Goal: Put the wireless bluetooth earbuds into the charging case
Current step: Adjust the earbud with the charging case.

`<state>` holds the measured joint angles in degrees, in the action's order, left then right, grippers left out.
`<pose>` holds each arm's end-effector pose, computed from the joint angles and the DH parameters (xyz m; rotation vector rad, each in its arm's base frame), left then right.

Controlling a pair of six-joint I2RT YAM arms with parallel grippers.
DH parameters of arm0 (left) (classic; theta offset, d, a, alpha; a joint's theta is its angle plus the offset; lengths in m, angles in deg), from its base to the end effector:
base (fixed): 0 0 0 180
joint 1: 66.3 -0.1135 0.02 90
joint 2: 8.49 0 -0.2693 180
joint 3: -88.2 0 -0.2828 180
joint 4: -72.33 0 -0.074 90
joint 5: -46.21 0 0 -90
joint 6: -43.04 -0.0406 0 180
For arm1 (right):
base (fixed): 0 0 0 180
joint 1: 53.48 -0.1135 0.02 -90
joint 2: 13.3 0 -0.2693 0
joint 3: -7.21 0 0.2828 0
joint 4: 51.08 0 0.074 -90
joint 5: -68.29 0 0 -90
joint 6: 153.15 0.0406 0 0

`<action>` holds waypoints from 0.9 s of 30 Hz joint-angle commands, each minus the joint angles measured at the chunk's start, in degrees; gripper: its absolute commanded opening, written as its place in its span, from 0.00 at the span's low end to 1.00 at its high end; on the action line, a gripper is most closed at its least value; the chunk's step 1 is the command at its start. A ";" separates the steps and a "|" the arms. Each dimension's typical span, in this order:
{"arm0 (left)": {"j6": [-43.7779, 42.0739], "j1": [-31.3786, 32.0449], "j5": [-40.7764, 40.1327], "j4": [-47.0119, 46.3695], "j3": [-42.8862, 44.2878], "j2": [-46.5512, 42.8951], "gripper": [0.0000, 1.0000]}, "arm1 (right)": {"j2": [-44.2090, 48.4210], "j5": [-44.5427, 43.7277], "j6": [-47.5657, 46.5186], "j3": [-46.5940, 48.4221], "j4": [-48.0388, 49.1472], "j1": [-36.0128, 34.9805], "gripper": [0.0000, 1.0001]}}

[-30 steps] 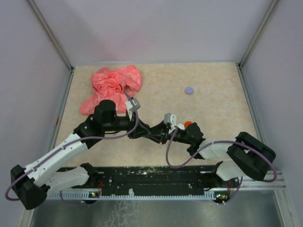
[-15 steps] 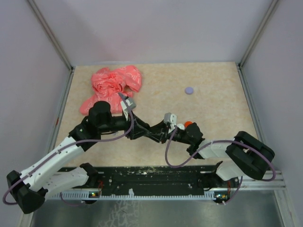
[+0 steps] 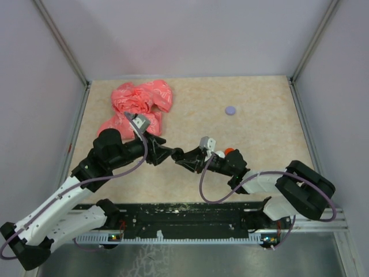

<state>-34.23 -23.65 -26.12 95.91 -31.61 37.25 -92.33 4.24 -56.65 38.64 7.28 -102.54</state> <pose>0.1514 -0.1562 0.3591 0.6983 1.6854 -0.9650 0.1622 0.2141 0.1897 -0.8974 1.1981 1.1059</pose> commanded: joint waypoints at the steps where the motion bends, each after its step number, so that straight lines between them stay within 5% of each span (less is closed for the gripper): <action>1: 2.43 0.06 -8.41 2.36 -0.90 -0.81 0.67 | 3.09 -1.32 -1.08 -0.17 2.24 1.08 0.00; 14: 5.44 0.06 7.56 2.47 -0.57 2.71 0.62 | 2.64 -1.45 -0.52 -0.64 3.53 1.63 0.00; 27: 5.21 0.06 9.28 -0.67 -1.33 6.76 0.64 | 1.09 -0.02 1.35 -0.11 6.47 1.60 0.00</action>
<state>-29.44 -23.65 -19.04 97.85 -32.68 43.65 -90.75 3.37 -56.43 37.77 7.96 -101.32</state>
